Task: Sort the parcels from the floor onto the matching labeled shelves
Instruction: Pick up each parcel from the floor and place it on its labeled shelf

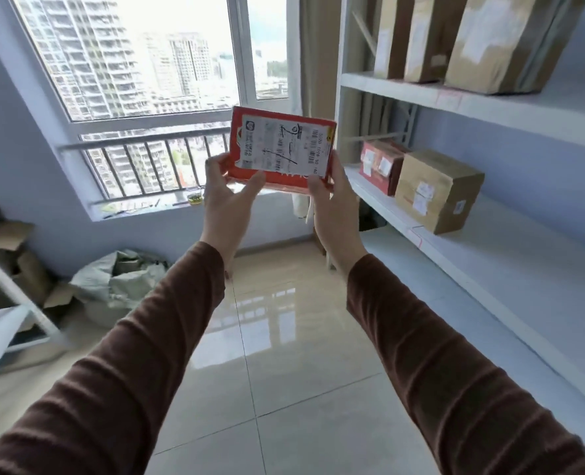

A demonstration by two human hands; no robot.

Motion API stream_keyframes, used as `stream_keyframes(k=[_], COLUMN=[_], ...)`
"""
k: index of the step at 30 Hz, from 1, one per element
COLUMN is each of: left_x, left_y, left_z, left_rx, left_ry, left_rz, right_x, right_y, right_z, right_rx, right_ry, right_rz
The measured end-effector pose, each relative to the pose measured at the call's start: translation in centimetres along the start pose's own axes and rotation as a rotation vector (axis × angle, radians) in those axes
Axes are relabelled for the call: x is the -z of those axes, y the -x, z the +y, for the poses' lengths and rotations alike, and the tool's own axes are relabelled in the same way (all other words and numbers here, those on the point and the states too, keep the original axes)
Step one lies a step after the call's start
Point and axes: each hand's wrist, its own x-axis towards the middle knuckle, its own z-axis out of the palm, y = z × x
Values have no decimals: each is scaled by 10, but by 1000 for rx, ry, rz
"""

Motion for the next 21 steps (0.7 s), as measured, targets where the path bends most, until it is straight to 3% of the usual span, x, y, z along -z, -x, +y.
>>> stream_keyframes(k=[14, 17, 21], left_x=[141, 162, 187], left_y=[-55, -66, -84], left_z=[-40, -40, -40], left_rx=[137, 183, 228], left_ry=[-11, 25, 110], left_rz=[57, -4, 35], right_x=[-137, -165, -212], right_y=[-43, -63, -92], right_z=[-53, -61, -63], right_rx=[123, 121, 143], right_ry=[8, -61, -213], right_rz=[-72, -129, -175])
